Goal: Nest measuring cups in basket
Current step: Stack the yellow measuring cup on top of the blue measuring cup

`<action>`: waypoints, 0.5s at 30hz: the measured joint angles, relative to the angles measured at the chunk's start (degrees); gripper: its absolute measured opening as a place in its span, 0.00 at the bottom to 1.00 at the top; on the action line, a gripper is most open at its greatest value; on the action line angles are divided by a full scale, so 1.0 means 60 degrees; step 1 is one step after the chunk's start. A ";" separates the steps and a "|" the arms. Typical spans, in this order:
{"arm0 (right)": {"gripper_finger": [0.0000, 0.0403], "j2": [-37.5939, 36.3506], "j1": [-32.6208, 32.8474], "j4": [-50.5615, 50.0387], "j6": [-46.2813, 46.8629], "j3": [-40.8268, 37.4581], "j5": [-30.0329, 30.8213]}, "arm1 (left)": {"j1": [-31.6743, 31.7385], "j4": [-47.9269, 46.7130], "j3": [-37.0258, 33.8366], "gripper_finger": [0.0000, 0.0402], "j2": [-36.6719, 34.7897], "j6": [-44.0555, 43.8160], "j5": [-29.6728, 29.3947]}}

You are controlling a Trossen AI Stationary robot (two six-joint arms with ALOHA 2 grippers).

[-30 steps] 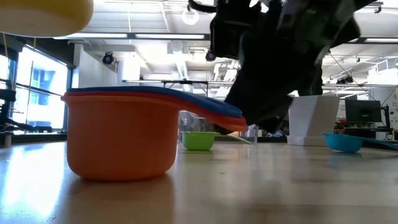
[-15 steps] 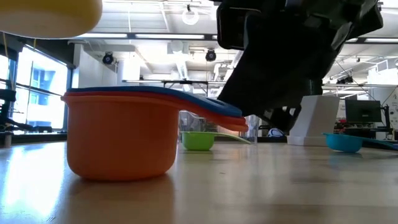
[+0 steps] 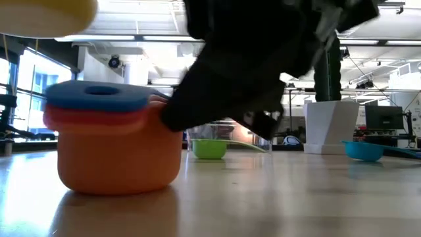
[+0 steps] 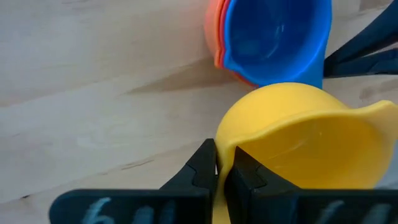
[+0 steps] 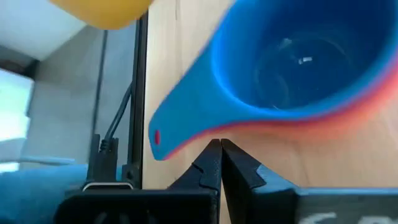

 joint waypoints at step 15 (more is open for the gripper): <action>0.00 0.0429 -0.0078 -0.4439 -0.0853 0.2445 0.0152 | 0.0358 0.0576 0.0000 0.02 0.0000 -0.0726 0.0006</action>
